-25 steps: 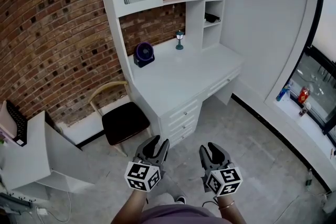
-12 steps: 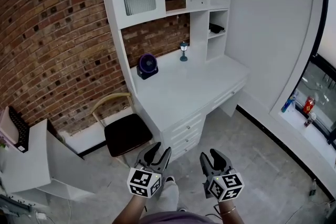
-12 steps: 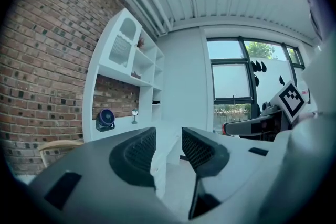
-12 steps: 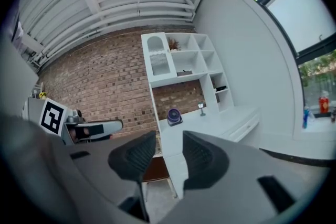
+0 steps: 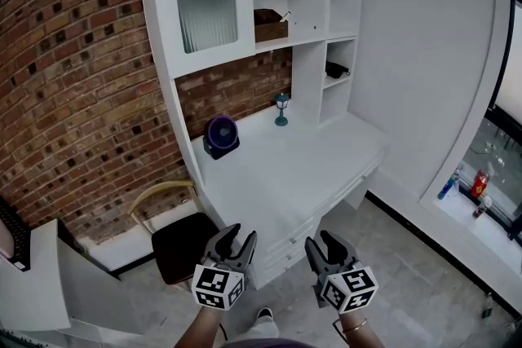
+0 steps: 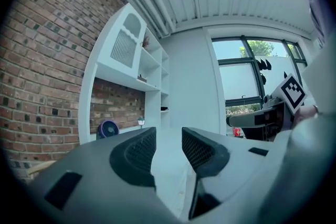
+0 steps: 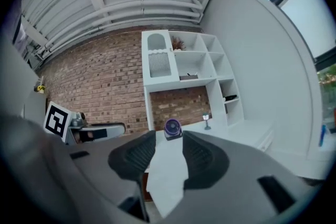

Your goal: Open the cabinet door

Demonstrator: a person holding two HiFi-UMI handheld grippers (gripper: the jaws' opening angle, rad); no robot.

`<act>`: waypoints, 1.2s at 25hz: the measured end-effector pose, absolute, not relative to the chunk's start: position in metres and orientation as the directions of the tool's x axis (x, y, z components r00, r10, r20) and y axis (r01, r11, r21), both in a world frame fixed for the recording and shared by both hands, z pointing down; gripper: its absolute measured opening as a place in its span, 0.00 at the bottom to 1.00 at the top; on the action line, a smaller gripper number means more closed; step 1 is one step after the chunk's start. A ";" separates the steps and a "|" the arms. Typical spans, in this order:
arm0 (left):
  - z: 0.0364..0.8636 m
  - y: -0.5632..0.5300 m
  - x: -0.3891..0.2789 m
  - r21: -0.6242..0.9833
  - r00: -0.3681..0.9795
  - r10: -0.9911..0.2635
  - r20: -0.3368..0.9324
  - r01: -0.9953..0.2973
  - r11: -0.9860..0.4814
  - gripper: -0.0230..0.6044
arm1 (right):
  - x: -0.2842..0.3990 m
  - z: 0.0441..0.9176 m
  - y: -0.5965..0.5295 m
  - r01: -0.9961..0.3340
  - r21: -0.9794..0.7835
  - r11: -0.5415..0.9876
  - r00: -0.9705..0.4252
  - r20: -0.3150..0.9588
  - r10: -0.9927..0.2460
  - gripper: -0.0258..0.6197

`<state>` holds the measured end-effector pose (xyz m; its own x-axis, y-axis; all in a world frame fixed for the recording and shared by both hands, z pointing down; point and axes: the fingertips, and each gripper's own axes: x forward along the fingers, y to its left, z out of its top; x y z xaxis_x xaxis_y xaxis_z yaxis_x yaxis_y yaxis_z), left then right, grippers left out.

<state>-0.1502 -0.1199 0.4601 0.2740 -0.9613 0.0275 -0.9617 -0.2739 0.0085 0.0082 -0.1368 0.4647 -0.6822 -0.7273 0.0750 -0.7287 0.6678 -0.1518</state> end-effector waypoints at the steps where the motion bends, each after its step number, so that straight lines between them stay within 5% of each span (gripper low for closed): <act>1: 0.454 -0.134 -0.158 0.000 0.272 -0.962 0.019 -0.962 -0.272 0.26 | 0.003 0.459 -0.151 -0.729 -0.145 0.669 -0.682 0.065 -0.729 0.27; 17: 0.319 -0.301 -0.219 -0.198 0.313 -0.933 -0.179 -0.940 -0.277 0.26 | -0.075 0.348 -0.310 -0.699 -0.039 0.714 -0.708 -0.107 -0.698 0.27; 30: 0.192 -0.395 -0.228 -0.383 0.250 -0.905 -0.343 -0.917 -0.108 0.27 | -0.121 0.247 -0.410 -0.583 0.075 0.809 -0.796 -0.251 -0.550 0.27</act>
<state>-0.2279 -0.3950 0.1918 0.2501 -0.9054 -0.3431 -0.9174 -0.1083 -0.3830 -0.1206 -0.4101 0.2468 -0.7963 -0.5503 -0.2512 -0.5828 0.8091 0.0748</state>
